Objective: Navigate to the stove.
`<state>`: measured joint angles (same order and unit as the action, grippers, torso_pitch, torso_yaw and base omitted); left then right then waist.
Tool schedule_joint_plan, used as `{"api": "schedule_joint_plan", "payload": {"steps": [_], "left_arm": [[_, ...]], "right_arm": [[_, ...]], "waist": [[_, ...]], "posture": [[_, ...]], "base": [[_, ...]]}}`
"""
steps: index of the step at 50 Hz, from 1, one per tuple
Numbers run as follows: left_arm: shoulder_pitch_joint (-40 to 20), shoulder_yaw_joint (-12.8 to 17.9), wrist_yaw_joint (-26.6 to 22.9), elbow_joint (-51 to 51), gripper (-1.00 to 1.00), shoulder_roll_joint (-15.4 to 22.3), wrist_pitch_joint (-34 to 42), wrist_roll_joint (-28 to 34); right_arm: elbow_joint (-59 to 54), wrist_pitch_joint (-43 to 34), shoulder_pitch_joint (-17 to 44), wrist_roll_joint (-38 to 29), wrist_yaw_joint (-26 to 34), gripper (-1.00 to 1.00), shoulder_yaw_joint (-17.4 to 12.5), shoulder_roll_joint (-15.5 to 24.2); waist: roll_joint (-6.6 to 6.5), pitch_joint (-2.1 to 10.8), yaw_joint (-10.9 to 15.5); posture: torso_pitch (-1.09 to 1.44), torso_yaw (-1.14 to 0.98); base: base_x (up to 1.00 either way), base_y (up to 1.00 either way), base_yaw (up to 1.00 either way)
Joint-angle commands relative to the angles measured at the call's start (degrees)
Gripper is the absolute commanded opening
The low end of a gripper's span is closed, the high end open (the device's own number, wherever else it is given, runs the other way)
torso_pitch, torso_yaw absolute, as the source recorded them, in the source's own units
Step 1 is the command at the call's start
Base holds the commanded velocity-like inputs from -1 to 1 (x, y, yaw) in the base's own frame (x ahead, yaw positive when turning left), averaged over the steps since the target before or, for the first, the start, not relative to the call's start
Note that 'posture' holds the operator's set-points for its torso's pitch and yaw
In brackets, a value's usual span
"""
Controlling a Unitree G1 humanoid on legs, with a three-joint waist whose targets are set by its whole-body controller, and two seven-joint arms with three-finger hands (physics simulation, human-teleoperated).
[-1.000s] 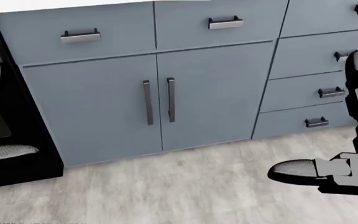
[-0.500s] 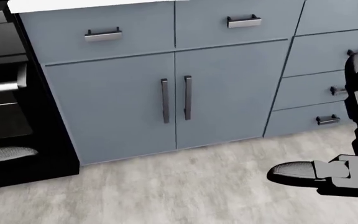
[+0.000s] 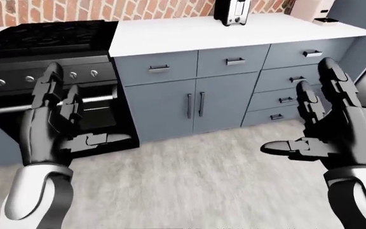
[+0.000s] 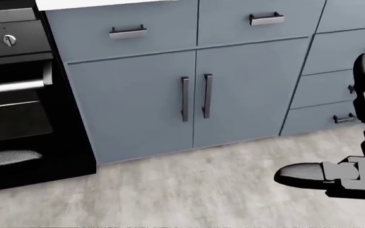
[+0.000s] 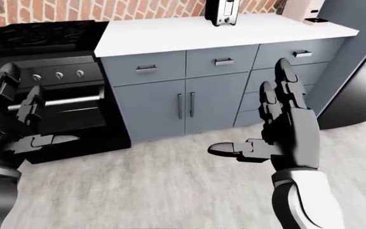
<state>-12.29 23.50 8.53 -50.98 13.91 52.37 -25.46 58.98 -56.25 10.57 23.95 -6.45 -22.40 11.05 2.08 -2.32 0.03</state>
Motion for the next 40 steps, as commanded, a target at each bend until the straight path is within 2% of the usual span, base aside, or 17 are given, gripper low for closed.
{"api": "schedule_joint_plan", "payload": {"steps": [1,2,3,5,9,12,15,16,17,24,26,28,29,31,36,38,40], "left_arm": [[-1.01,0.22,-0.31,-1.16,1.00,0.37,-1.50,-0.17],[-0.94,0.19,-0.32,-1.13,1.00,0.33,-1.60,-0.11],[-0.85,0.01,-0.42,-0.85,1.00,0.28,-1.95,0.10],[-0.73,0.18,-0.47,-1.04,1.00,0.23,-1.80,0.00],[-0.71,0.56,-0.52,-1.12,1.00,0.25,-1.69,-0.25],[-0.65,0.66,-0.38,-1.57,1.00,0.24,-1.28,-0.48],[-0.70,0.32,-0.37,-1.06,1.00,0.20,-1.75,-0.16],[-0.74,0.29,-0.36,-0.98,1.00,0.22,-1.81,-0.11],[-0.68,0.36,-0.37,-1.04,1.00,0.19,-1.82,-0.16],[-0.77,0.57,-0.32,-1.01,1.00,0.33,-1.70,-0.44],[-0.85,0.56,-0.27,-0.98,1.00,0.39,-1.62,-0.50],[-0.99,0.51,-0.15,-1.12,1.00,0.43,-1.32,-0.63],[-0.96,0.43,-0.13,-1.09,1.00,0.40,-1.32,-0.61],[-0.99,0.39,-0.12,-1.18,1.00,0.44,-1.23,-0.64],[-1.05,0.24,-0.07,-1.21,1.00,0.34,-1.16,-0.61],[-1.18,0.41,-0.02,-1.22,1.00,0.41,-1.00,-0.73],[-0.88,0.18,-0.11,-1.21,1.00,0.36,-1.30,-0.52]], "right_arm": [[0.56,1.69,0.47,-0.28,-0.01,1.00,-0.36,0.41],[0.46,1.92,0.34,-0.44,0.01,1.00,-0.17,0.38],[0.43,1.96,0.31,-0.53,0.02,1.00,-0.10,0.36],[0.62,1.74,0.40,-0.42,-0.05,1.00,-0.28,0.30],[0.78,1.81,0.20,-0.58,-0.06,1.00,-0.10,0.20],[0.64,2.05,0.06,-0.70,0.10,1.00,-0.10,0.15],[0.47,2.24,-0.01,-0.80,0.29,1.00,-0.15,0.15],[0.44,2.28,-0.03,-0.84,0.31,1.00,-0.15,0.14],[0.49,2.22,-0.02,-0.86,0.31,1.00,-0.08,0.13],[0.68,1.95,0.04,-0.95,0.39,1.00,-0.21,0.08],[0.86,1.57,0.22,-0.73,0.30,1.00,-0.45,0.09],[0.88,1.40,0.44,-0.63,0.17,1.00,-0.54,0.17],[0.70,1.48,0.49,-0.65,0.18,1.00,-0.54,0.23],[0.62,1.56,0.52,-0.59,0.17,1.00,-0.54,0.27],[0.22,2.17,0.13,-0.84,0.39,1.00,-0.28,0.25],[0.27,2.10,0.19,-0.88,0.40,1.00,-0.24,0.25],[0.33,2.18,0.02,-0.91,0.44,1.00,-0.21,0.16]], "waist": [[0.56,0.65,-0.14],[2.31,1.27,-0.18],[0.37,0.78,-0.77],[1.12,0.93,-0.32],[-0.47,0.86,-0.21],[-2.91,0.35,-0.43],[-8.08,1.19,-0.39],[-5.46,0.61,-0.09],[-6.03,0.65,-0.37],[-2.20,0.68,-0.23],[-0.55,0.64,-0.22],[2.46,1.43,-0.21],[-0.05,0.93,-0.79],[1.03,1.13,-0.36],[-1.22,0.55,-0.25],[-3.12,0.36,-0.47],[-7.07,1.46,-0.56]], "posture": [[0.00,0.00],[0.00,0.00],[0.00,0.00],[0.00,0.00],[0.00,0.00],[0.00,0.00],[0.00,0.00],[0.00,0.00],[0.00,0.00],[0.00,0.00],[0.00,0.00],[0.00,0.00],[0.00,0.00],[0.00,0.00],[0.00,0.00],[0.00,0.00],[0.00,0.00]], "base": [[0.00,0.20,0.00],[0.00,0.21,0.00],[0.00,0.20,0.00],[0.00,0.21,0.00],[0.00,0.21,0.00],[0.00,0.21,0.00],[0.00,0.21,0.00],[0.00,0.21,0.00],[0.00,0.20,0.00],[0.00,0.21,0.00],[0.00,0.21,0.00],[0.00,0.21,0.00],[0.00,0.22,0.00],[0.00,0.21,0.00],[0.00,0.21,0.00],[0.00,0.21,0.00],[0.00,0.21,0.00]]}}
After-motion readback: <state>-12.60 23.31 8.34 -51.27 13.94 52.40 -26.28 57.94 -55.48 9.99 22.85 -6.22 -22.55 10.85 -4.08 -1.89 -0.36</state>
